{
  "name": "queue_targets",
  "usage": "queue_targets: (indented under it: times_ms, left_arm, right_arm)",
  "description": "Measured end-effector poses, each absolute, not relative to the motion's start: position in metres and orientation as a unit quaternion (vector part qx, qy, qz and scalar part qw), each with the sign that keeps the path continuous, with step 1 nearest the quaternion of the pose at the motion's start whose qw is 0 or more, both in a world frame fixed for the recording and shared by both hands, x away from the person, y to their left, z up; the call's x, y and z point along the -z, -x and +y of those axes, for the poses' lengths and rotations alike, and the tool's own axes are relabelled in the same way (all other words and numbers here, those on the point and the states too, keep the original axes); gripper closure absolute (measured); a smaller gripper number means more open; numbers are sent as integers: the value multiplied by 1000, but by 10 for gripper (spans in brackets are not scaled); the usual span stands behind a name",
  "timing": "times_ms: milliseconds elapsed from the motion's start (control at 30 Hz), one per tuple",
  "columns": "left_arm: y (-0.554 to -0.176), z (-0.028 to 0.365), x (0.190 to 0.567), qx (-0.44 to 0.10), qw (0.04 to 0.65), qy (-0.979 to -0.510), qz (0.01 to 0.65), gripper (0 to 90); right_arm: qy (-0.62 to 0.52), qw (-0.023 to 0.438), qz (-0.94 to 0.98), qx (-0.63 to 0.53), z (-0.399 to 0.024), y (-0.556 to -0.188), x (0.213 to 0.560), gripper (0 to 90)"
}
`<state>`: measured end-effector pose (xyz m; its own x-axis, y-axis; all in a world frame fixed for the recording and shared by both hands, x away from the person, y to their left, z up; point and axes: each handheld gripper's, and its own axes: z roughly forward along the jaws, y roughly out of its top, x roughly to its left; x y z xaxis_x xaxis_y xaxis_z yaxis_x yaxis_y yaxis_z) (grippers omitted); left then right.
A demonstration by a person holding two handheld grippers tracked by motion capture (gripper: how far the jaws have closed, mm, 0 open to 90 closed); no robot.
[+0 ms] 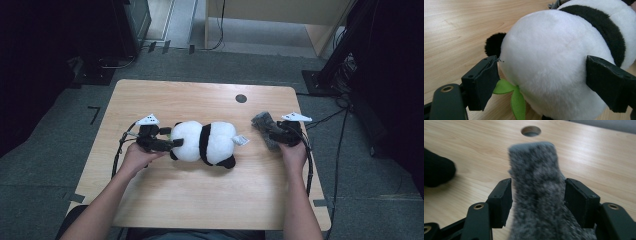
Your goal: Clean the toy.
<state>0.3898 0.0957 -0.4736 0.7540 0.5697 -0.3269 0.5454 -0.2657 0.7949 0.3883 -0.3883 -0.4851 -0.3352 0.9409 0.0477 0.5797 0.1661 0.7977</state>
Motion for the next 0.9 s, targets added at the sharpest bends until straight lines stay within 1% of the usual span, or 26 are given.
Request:
queue_targets:
  times_ms: [67,100,333,400,567,600,700,733,800,900]
  left_arm:
    - [-390,96,474,-10,494,-796,350,131]
    - [-390,96,474,-10,494,-796,349,131]
    - [-386,98,477,-15,503,-792,347,133]
    - [-386,98,477,-15,502,-791,349,134]
    - [-385,98,477,-17,504,-789,351,136]
    - [-385,98,477,-18,503,-789,351,136]
    - [-384,98,477,-22,504,-789,350,141]
    - [-384,98,477,-23,504,-789,350,141]
    - [-383,98,476,-24,503,-790,350,143]
    - [-383,98,475,-26,504,-790,349,146]
  right_arm:
    - [-530,237,726,-368,-392,-393,491,414]
    - [-534,234,726,-363,-393,-395,497,441]
    - [-555,208,722,-358,-396,-403,514,489]
    - [-563,200,714,-364,-398,-403,516,493]
    - [-564,205,716,-357,-396,-403,516,485]
    - [-562,206,717,-357,-396,-403,517,519]
    - [-563,200,718,-356,-399,-403,514,711]
    - [-568,197,716,-355,-399,-402,511,744]
    - [-574,197,715,-346,-398,-402,506,766]
    - [-575,201,710,-354,-395,-401,492,769]
